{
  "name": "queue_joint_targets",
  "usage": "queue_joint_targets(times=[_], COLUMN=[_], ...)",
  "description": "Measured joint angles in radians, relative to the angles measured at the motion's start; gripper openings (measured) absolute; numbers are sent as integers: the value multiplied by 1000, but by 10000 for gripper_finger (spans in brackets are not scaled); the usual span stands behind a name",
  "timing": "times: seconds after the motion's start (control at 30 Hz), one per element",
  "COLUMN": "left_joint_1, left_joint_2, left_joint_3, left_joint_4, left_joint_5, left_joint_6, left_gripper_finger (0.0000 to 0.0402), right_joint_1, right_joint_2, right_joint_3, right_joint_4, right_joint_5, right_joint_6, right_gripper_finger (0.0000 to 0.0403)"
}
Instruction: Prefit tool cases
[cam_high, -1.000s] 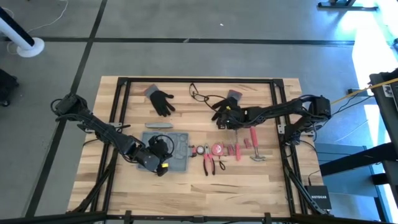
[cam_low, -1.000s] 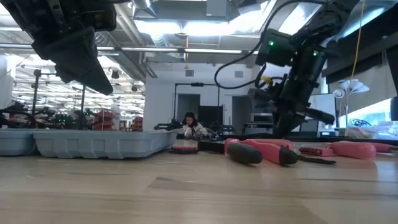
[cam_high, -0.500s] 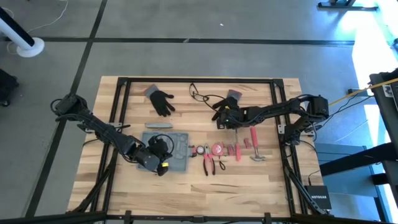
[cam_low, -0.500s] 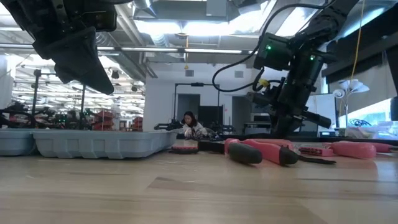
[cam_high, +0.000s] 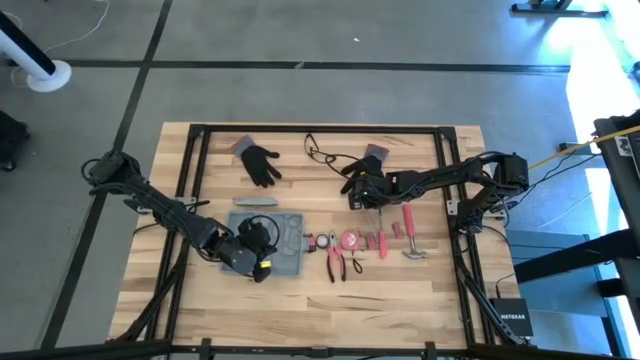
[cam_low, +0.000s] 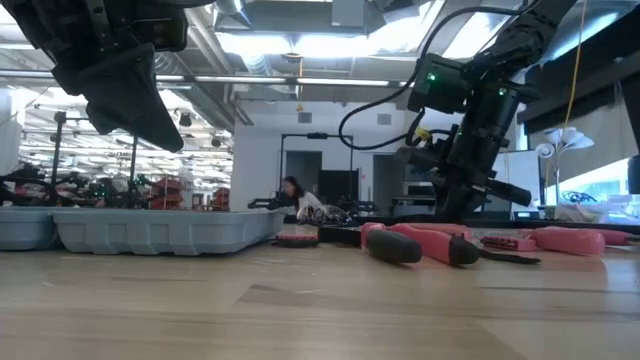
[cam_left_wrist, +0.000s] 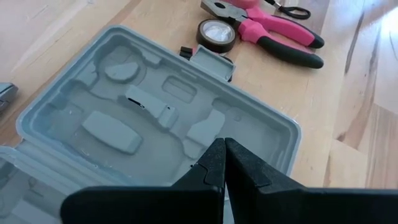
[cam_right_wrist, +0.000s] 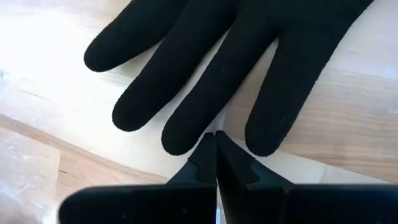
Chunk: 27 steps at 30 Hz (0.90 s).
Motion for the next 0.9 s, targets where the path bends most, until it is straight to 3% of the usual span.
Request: queue_joint_targets(times=[0.67, 0.9], left_joint_1=[0, 0], left_joint_2=[0, 0], left_joint_3=[0, 0], left_joint_4=[0, 0], left_joint_5=[0, 0], left_joint_6=[0, 0], left_gripper_finger=[0, 0], right_joint_1=[1, 48], right_joint_2=[-8, -10], right_joint_3=[2, 2], right_joint_4=[-58, -85], right_joint_5=[-104, -112], right_joint_6=[-63, -68], right_gripper_finger=[0, 0])
